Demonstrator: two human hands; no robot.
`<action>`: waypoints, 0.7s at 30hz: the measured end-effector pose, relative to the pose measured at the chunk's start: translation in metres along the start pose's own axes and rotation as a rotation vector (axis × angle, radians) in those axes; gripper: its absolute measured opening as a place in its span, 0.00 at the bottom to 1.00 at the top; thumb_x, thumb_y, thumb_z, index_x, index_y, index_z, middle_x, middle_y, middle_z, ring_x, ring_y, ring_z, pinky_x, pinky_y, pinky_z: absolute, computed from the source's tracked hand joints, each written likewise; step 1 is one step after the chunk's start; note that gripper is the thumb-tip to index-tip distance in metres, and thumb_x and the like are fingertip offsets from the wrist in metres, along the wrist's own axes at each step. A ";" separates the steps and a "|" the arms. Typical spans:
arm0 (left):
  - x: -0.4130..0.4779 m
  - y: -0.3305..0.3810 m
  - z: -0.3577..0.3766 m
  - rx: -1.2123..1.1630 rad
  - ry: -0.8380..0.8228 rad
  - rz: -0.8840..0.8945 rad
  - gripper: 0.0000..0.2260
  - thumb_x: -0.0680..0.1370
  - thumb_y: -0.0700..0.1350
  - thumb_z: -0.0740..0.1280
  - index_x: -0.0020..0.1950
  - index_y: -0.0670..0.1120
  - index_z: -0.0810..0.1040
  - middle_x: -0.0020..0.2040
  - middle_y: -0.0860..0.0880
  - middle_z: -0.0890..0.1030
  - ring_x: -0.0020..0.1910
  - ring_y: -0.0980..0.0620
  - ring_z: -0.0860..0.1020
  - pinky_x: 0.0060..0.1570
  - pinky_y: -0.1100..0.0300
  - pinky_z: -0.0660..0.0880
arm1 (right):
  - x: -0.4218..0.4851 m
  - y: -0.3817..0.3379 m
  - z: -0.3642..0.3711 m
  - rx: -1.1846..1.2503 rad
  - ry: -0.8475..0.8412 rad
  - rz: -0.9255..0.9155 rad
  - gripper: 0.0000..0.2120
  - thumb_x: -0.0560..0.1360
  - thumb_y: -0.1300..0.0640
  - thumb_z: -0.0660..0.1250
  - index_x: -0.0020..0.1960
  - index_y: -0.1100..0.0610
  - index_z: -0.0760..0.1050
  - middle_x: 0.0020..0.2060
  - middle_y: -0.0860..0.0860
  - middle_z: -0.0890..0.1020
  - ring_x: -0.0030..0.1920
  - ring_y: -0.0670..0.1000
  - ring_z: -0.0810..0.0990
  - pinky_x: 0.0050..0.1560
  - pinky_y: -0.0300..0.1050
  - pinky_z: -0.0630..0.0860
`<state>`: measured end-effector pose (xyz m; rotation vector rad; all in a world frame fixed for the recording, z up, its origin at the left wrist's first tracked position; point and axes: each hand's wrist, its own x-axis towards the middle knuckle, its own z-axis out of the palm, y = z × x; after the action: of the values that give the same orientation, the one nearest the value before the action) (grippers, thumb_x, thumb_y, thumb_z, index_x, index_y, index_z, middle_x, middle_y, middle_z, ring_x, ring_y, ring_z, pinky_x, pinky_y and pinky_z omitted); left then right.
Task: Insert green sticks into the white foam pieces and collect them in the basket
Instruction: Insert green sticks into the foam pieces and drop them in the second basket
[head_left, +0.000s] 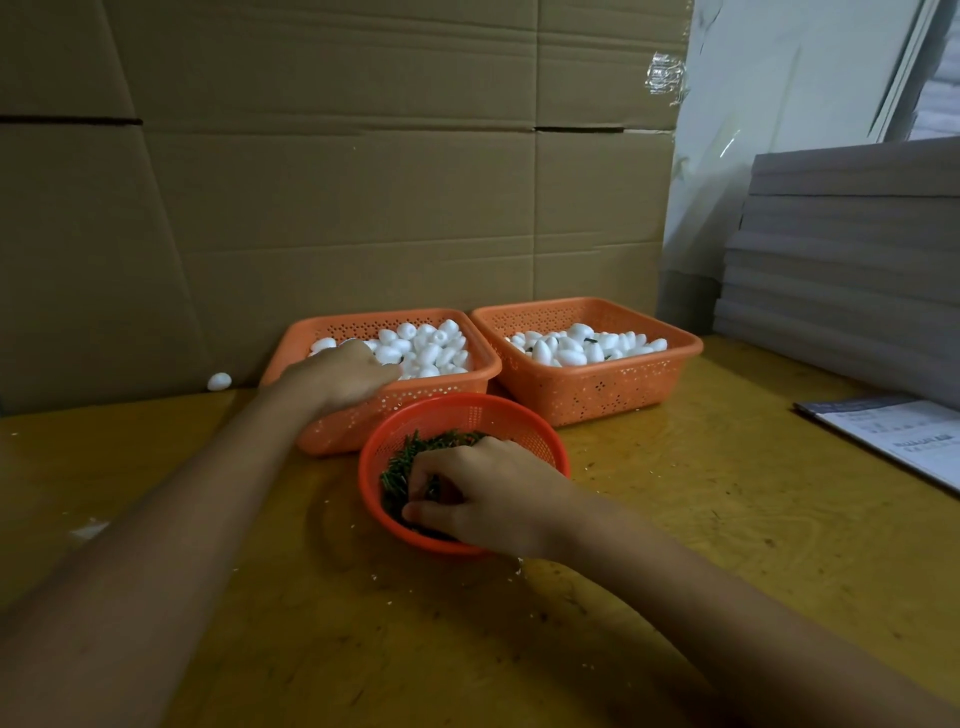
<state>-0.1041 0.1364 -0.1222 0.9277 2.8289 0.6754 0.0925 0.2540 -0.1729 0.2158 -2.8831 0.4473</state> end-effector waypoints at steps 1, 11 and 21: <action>0.000 -0.001 0.001 -0.034 0.019 -0.014 0.22 0.82 0.55 0.65 0.62 0.37 0.81 0.70 0.40 0.79 0.73 0.37 0.73 0.70 0.44 0.71 | 0.000 0.000 0.000 0.005 -0.003 -0.005 0.10 0.81 0.43 0.68 0.58 0.47 0.79 0.34 0.42 0.74 0.34 0.41 0.72 0.34 0.39 0.62; 0.013 -0.003 -0.011 -0.189 -0.011 -0.129 0.15 0.74 0.44 0.78 0.59 0.44 0.86 0.68 0.49 0.82 0.54 0.51 0.80 0.55 0.58 0.75 | -0.001 0.000 -0.001 0.006 -0.015 0.002 0.08 0.81 0.46 0.69 0.57 0.47 0.80 0.43 0.46 0.83 0.42 0.49 0.81 0.43 0.46 0.74; 0.013 -0.005 -0.020 -0.342 -0.011 -0.175 0.12 0.69 0.32 0.82 0.46 0.47 0.88 0.62 0.46 0.82 0.43 0.51 0.83 0.28 0.66 0.77 | 0.000 0.000 0.000 0.007 -0.012 0.002 0.08 0.81 0.46 0.69 0.56 0.47 0.79 0.42 0.47 0.83 0.42 0.49 0.81 0.43 0.47 0.75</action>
<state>-0.1222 0.1324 -0.1055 0.6181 2.6229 1.0772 0.0920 0.2538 -0.1731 0.2183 -2.8940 0.4584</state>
